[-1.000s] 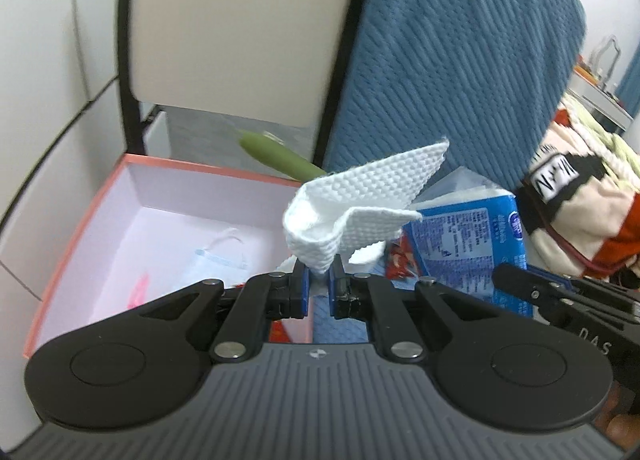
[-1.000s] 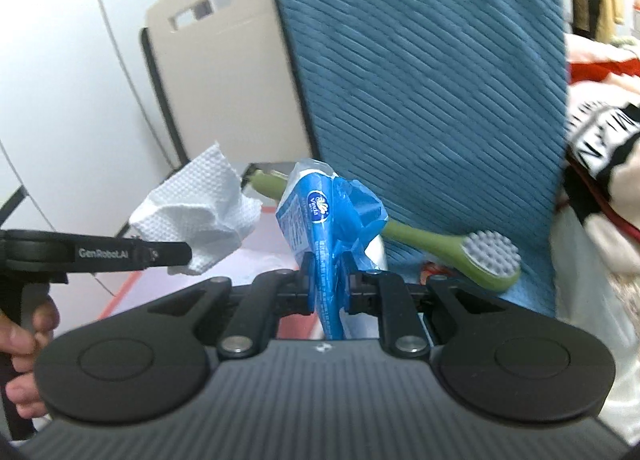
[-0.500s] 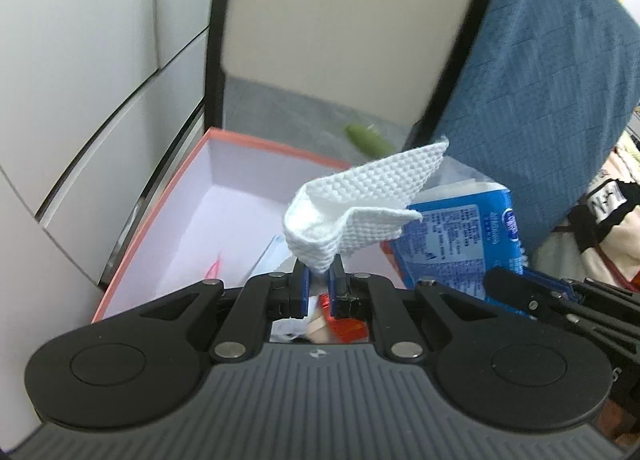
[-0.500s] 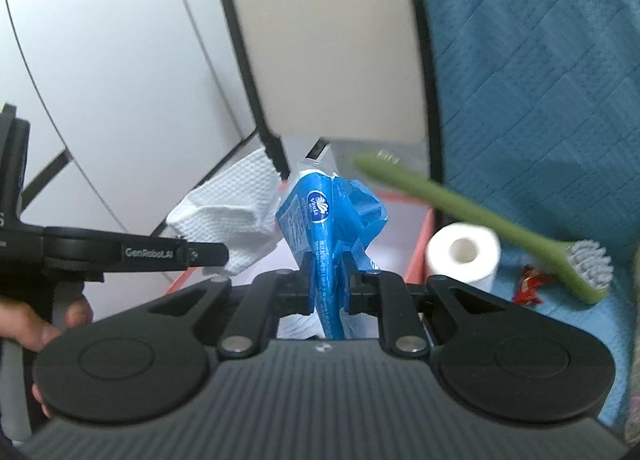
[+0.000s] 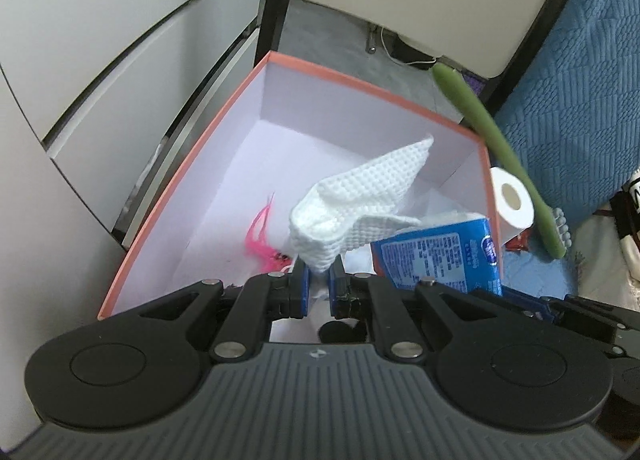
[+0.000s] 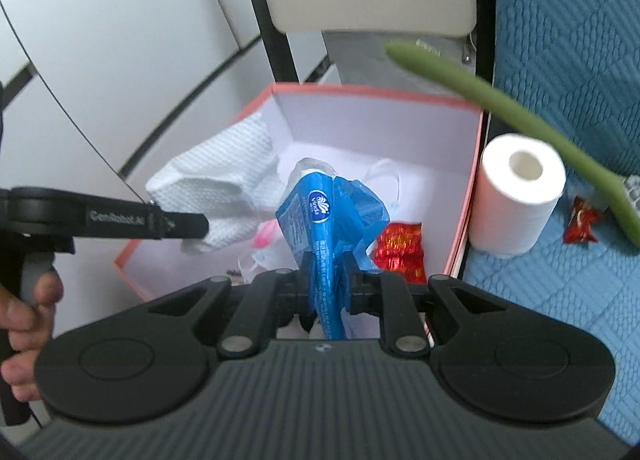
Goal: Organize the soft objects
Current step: 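Open the left gripper dropping the tissue while the right gripper drops the wipe packet into the box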
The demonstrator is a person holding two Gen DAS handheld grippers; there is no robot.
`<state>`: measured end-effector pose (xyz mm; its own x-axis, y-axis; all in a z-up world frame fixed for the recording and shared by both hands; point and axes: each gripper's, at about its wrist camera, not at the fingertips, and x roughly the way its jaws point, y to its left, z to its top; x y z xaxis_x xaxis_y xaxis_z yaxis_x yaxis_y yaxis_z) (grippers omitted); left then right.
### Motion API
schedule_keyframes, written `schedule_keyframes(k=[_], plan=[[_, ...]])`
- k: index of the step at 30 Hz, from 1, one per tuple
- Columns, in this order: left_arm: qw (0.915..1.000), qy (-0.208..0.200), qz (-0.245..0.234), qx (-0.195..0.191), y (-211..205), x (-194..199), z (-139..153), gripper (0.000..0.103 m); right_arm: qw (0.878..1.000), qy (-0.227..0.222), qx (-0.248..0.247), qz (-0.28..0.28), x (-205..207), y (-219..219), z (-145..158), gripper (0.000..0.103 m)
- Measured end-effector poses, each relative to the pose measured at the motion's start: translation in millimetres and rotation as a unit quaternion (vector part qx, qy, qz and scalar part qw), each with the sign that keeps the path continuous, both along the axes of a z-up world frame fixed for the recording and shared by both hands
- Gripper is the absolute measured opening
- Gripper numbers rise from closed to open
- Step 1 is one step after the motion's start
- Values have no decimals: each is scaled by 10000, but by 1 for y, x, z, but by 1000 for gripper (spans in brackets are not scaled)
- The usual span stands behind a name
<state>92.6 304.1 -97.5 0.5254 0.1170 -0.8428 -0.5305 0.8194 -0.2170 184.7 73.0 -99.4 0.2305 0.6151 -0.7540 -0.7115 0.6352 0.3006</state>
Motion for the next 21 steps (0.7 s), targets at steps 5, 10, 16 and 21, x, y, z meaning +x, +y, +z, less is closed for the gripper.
schedule_keyframes(k=[5, 10, 16, 21], plan=[[9999, 86, -1, 52, 6, -3, -6, 34, 10000, 39, -39, 42, -1, 4, -1, 38], [9998, -112, 43, 187, 7, -7, 6, 41, 9998, -95, 146, 36, 1, -1, 13, 52], [9981, -431, -70, 440, -8, -9, 37, 41, 9984, -424, 360, -119, -3, -22, 42, 52], [9955, -716, -235, 567, -32, -8, 61, 41, 9955, -714, 529, -328, -4, -49, 65, 52]])
